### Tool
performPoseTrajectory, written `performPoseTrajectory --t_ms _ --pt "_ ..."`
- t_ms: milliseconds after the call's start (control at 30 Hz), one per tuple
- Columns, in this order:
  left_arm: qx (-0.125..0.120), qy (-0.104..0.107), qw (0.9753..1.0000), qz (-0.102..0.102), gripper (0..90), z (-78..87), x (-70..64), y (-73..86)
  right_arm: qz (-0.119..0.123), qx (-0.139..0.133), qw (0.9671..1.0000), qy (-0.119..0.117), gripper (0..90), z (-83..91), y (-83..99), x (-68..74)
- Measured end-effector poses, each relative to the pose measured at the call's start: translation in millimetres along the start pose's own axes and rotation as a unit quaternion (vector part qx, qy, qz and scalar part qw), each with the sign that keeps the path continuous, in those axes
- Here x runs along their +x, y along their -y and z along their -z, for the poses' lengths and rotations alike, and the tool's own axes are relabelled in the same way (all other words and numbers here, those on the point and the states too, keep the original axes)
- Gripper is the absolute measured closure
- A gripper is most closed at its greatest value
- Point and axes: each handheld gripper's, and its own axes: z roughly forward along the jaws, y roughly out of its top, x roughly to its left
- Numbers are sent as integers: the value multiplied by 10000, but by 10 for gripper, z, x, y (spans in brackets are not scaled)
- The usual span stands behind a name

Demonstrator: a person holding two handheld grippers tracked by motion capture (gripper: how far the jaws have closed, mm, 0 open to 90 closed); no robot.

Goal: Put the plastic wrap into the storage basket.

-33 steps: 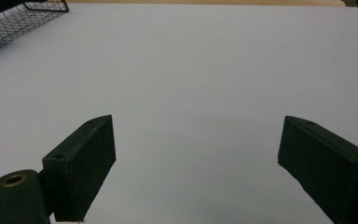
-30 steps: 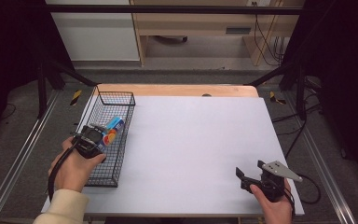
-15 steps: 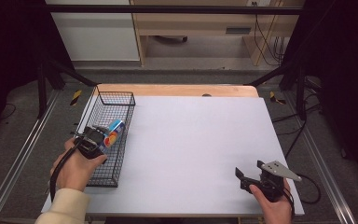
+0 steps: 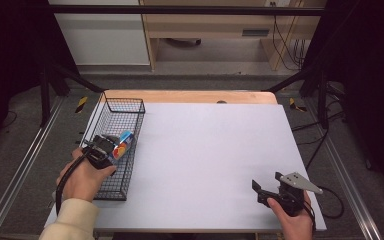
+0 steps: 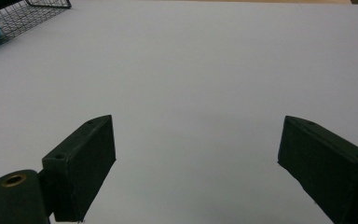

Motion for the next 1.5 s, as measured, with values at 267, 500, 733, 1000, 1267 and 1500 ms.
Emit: performPoseTrajectory --t_ms 267,500,733,1000,1267,1500 --pt "34 -54 10000 -24 316 -6 -16 -13 -6 -3 10000 -5 112 4 -1 5" --pt "8 -93 10000 -2 310 -6 -28 -10 4 15 10000 -17 111 1 1 5" --pt "-277 -108 9995 103 238 56 0 18 16 15 10000 -13 111 -1 1 6" --pt "-862 -54 9961 170 166 218 -1 157 16 15 10000 -8 110 1 2 6" --pt "-2051 154 9778 403 85 390 18 294 30 13 10000 24 108 -2 6 3" --pt "-3034 569 9504 374 63 546 -80 369 35 37 10000 78 102 -12 6 -13"
